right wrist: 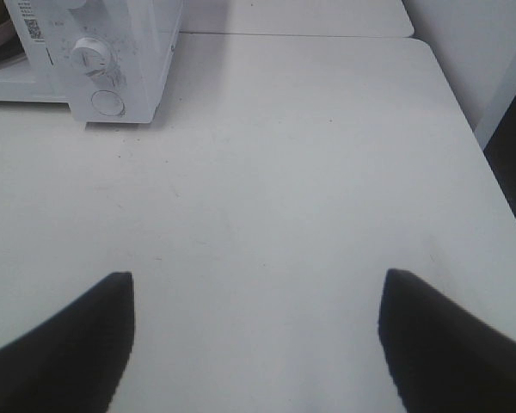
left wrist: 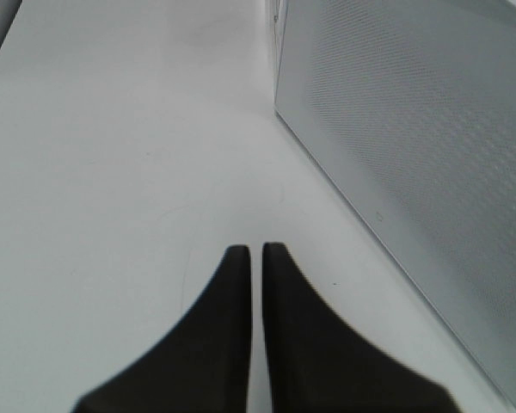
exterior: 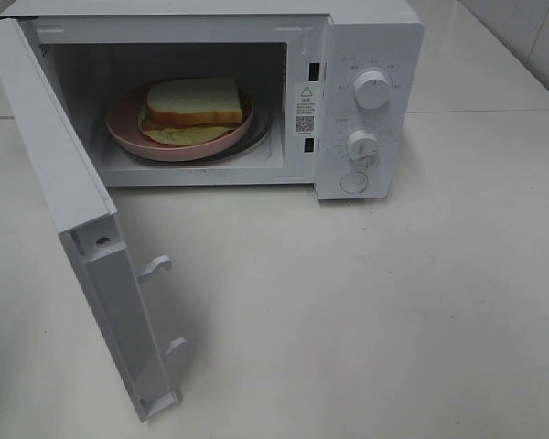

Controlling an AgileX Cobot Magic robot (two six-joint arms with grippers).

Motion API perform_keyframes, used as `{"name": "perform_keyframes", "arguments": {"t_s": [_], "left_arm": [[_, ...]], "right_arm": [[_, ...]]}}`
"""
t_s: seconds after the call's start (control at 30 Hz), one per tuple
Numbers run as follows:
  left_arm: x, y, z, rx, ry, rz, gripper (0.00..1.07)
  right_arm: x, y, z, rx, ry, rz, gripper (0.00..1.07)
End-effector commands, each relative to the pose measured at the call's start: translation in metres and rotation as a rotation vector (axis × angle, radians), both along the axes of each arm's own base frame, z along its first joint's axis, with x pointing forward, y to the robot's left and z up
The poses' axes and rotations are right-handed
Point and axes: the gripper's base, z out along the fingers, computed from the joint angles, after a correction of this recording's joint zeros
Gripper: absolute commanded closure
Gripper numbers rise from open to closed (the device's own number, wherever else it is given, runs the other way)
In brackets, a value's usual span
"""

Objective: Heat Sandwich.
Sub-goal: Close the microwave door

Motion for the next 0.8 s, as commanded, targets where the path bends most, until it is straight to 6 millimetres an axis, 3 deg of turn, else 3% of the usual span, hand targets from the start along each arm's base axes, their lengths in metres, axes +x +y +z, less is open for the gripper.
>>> {"name": "perform_keyframes", "arguments": {"t_s": [0.03, 0.8], "left_arm": [[0.012, 0.000, -0.009, 0.006, -0.031, 0.000, 1.07], [0.075, 0.005, -0.064, 0.081, -0.303, 0.022, 1.07]], "right_arm": [[-0.004, 0.000, 0.000, -0.004, -0.032, -0.002, 0.32], [-0.004, 0.000, 0.000, -0.005, -0.032, -0.001, 0.32]]}}
